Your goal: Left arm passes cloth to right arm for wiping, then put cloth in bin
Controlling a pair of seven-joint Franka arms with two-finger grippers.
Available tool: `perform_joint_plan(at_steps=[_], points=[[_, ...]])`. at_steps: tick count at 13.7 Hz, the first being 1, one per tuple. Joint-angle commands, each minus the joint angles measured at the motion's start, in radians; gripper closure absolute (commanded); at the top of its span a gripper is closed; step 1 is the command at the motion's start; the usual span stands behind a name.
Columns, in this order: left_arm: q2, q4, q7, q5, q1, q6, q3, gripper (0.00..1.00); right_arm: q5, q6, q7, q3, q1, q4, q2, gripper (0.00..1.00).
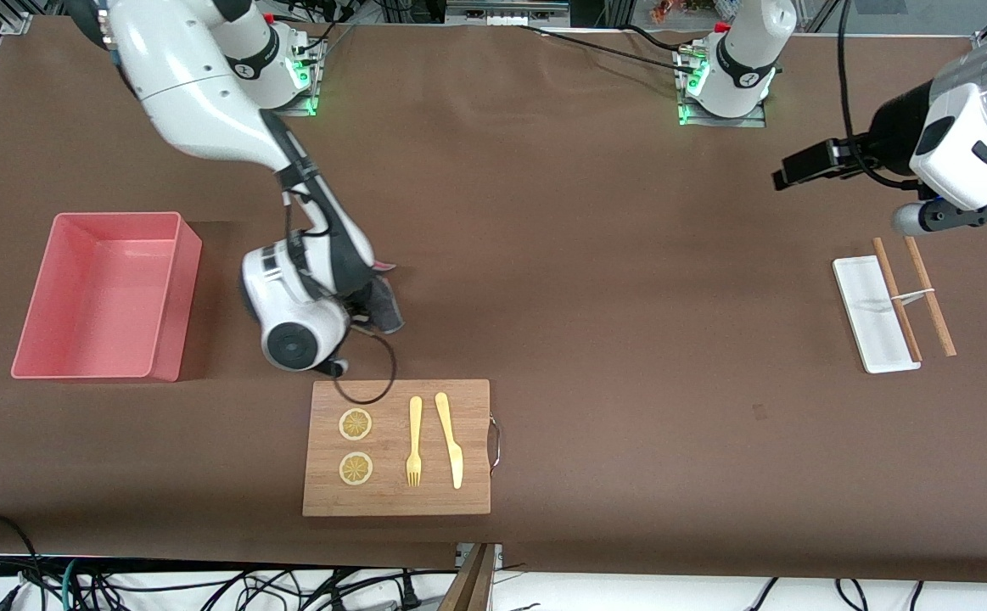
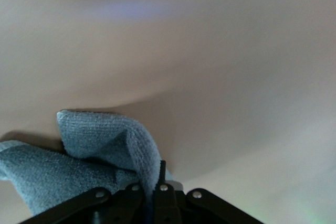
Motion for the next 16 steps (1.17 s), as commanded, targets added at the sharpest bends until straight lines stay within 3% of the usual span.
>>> perform_joint_plan(at_steps=[1,3,5,10,16], points=[[-0.126,-0.224,0.091,0.152,0.014,0.1,-0.017,0.0,-0.072,-0.003,-0.113,0.018,-0.078,-0.034,-0.019,1.0],[-0.2,-0.405,0.124,0.181,0.028,0.241,-0.017,0.0,-0.097,-0.027,-0.192,0.018,-0.119,-0.033,-0.025,1.0],[-0.213,-0.492,0.134,0.18,0.042,0.332,-0.017,0.0,-0.128,-0.044,-0.23,0.016,-0.135,-0.033,-0.032,1.0],[-0.2,-0.494,0.134,0.18,0.045,0.351,-0.017,0.0,-0.108,-0.029,-0.091,0.027,-0.071,-0.033,-0.03,1.0],[-0.202,-0.485,0.134,0.18,0.083,0.343,-0.012,0.0,0.044,0.092,0.158,0.03,0.063,-0.028,-0.024,1.0]])
